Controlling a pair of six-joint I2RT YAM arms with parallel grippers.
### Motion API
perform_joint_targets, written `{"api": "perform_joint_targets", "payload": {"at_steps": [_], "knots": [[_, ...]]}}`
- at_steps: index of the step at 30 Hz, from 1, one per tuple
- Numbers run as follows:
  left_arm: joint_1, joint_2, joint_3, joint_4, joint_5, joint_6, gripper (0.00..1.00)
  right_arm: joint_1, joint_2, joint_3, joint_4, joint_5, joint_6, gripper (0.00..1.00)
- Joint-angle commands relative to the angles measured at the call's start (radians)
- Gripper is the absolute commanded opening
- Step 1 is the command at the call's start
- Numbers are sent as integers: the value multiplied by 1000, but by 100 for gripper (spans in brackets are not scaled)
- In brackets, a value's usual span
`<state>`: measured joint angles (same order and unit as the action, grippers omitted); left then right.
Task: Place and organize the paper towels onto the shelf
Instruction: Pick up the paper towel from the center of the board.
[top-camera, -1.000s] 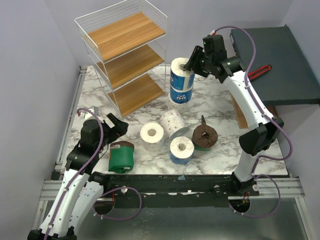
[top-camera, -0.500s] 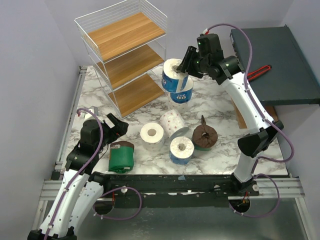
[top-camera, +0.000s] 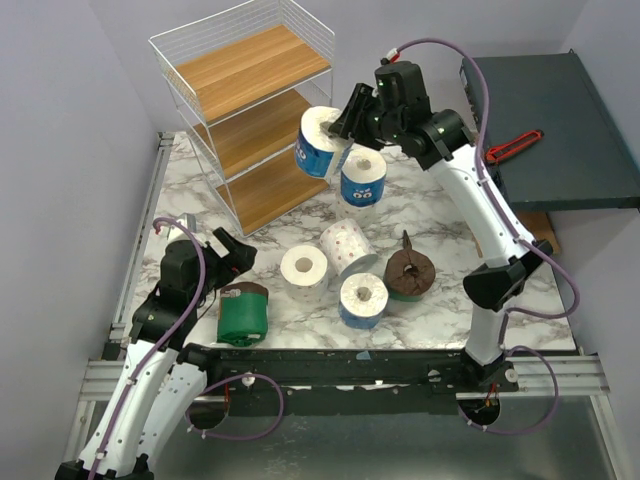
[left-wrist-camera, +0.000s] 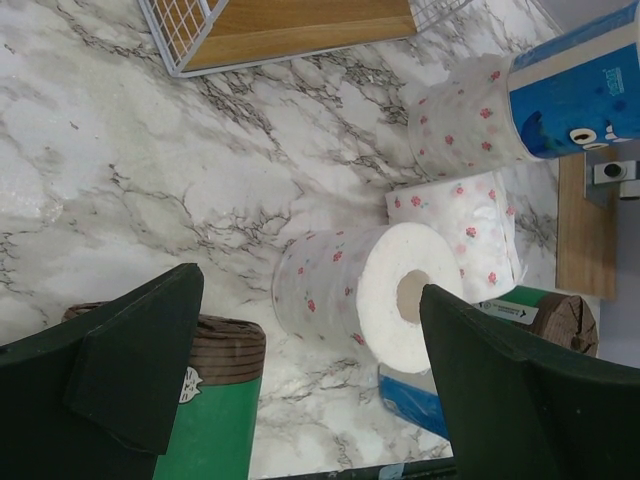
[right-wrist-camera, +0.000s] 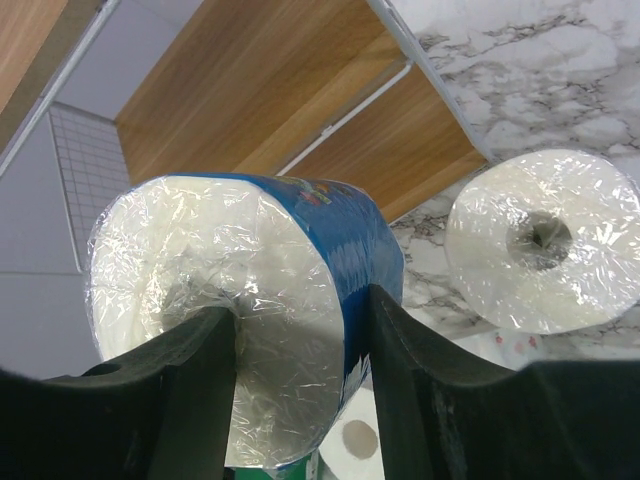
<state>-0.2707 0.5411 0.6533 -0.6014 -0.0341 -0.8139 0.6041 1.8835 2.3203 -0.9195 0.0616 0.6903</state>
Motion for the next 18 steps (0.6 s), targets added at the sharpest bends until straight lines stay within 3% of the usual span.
{"api": "perform_joint_targets", "payload": {"at_steps": [1,18], "knots": [[-5,-13,24,-15,4,-4,94,14,51,69,74,-1,47,47],[-5,-24,31,-47,-16,10,94,25,125,121,162,25,84,47]]}}
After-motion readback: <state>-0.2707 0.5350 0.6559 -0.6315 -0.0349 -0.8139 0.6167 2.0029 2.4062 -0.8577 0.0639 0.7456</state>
